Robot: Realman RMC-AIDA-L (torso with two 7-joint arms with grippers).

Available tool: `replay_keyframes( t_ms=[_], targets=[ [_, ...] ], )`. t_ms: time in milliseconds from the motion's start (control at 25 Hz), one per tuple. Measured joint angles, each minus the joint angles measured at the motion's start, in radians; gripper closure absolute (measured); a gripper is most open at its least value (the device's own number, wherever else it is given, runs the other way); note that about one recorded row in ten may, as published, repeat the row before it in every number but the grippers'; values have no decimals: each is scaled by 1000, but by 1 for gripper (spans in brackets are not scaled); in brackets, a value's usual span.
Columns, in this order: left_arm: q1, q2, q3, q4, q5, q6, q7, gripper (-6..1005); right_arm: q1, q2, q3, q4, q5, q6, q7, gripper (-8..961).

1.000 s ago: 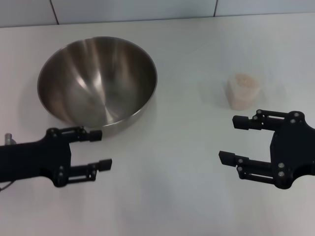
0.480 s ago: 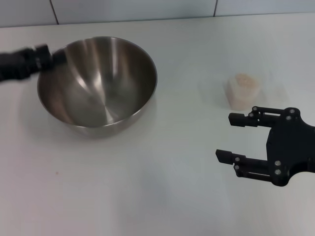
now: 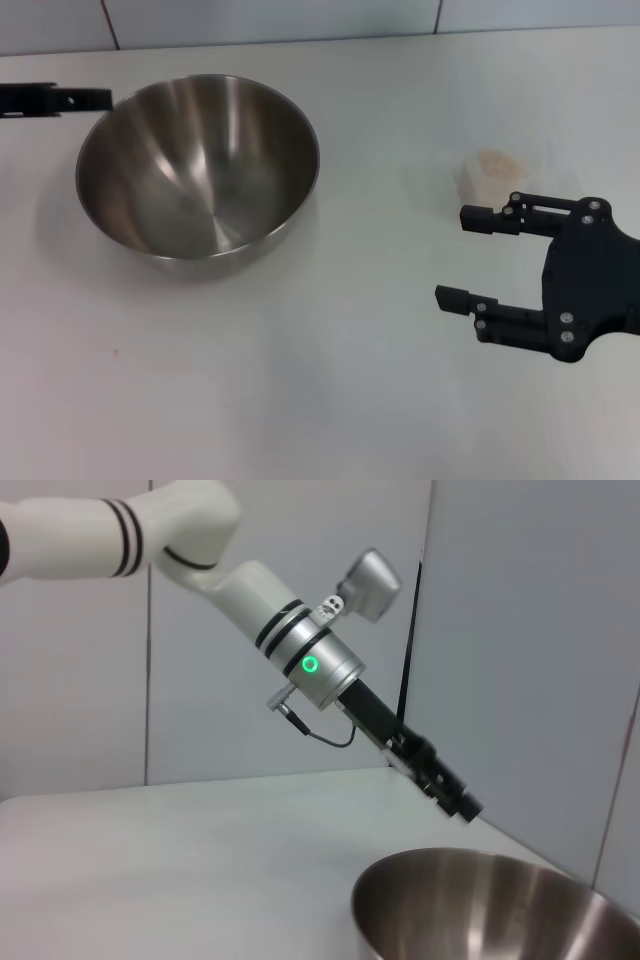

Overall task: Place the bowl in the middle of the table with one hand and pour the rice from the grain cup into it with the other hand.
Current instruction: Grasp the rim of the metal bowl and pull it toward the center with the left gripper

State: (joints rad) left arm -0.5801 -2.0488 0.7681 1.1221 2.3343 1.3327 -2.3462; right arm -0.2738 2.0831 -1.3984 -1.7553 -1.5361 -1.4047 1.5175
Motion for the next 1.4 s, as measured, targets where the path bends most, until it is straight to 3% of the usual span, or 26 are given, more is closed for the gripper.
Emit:
replay_keyframes(
  t_ms=[120,200,280,320,520,1400],
  targets=[
    [-15,-4,60,48,86,18,-69,275,10,0,15,22,5,-2,-9,285],
    [-61,-8,120,95,223,80,-169,275,26,-1,31,47,5,-13,-9,284],
    [-64,-8,121,95,232,85,-174,275,49,-2,54,78,6,-42,-11,284],
    [-106,-11,125,97,319,122,-213,275,62,-1,66,94,7,-60,-15,284],
    [-127,-12,129,90,354,141,-232,275,103,1,110,149,18,-121,-37,284],
    [-150,-13,168,-32,363,110,-221,275,116,0,111,151,25,-126,-63,285]
  ],
)
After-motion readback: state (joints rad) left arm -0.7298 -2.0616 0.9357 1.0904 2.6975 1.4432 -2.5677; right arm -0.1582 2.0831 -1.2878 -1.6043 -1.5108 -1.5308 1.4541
